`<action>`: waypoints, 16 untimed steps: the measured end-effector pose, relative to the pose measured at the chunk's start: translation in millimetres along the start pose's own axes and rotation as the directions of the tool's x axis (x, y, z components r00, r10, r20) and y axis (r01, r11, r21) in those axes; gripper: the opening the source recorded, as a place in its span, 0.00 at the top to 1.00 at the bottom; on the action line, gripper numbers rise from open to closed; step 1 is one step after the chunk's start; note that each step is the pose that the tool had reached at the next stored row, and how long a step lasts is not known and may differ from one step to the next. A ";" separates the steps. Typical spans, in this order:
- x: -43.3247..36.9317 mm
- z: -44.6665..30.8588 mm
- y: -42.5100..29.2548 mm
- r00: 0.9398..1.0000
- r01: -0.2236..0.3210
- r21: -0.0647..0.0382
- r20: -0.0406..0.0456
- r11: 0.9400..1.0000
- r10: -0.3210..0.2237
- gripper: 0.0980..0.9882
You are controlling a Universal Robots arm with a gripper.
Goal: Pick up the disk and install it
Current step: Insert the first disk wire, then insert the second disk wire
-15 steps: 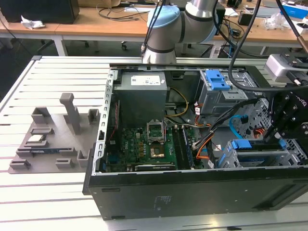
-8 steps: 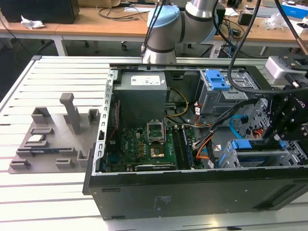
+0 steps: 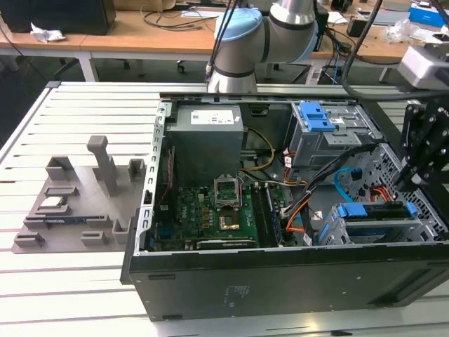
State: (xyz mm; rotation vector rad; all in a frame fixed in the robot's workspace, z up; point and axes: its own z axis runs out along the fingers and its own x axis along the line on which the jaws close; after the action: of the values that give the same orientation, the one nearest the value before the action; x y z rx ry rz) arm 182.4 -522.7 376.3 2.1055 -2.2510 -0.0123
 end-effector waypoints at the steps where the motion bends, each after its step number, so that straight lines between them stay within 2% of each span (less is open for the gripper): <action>1: -2.3 -6.5 0.5 1.000 0.000 0.000 0.000 1.000 0.000 0.99; 3: -3.1 -10.1 0.7 1.000 0.000 0.000 0.000 1.000 0.000 0.99; 14: -3.1 -10.2 0.7 1.000 0.000 0.000 -0.001 1.000 0.000 0.99; 15: -3.1 -10.2 0.7 1.000 0.000 0.000 -0.001 1.000 0.000 0.84; 16: -3.1 -10.2 0.7 1.000 0.000 0.000 -0.001 1.000 0.000 0.84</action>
State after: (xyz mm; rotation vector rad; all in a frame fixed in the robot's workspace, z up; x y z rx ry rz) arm 182.4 -519.2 386.4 2.1052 -2.2506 -0.0113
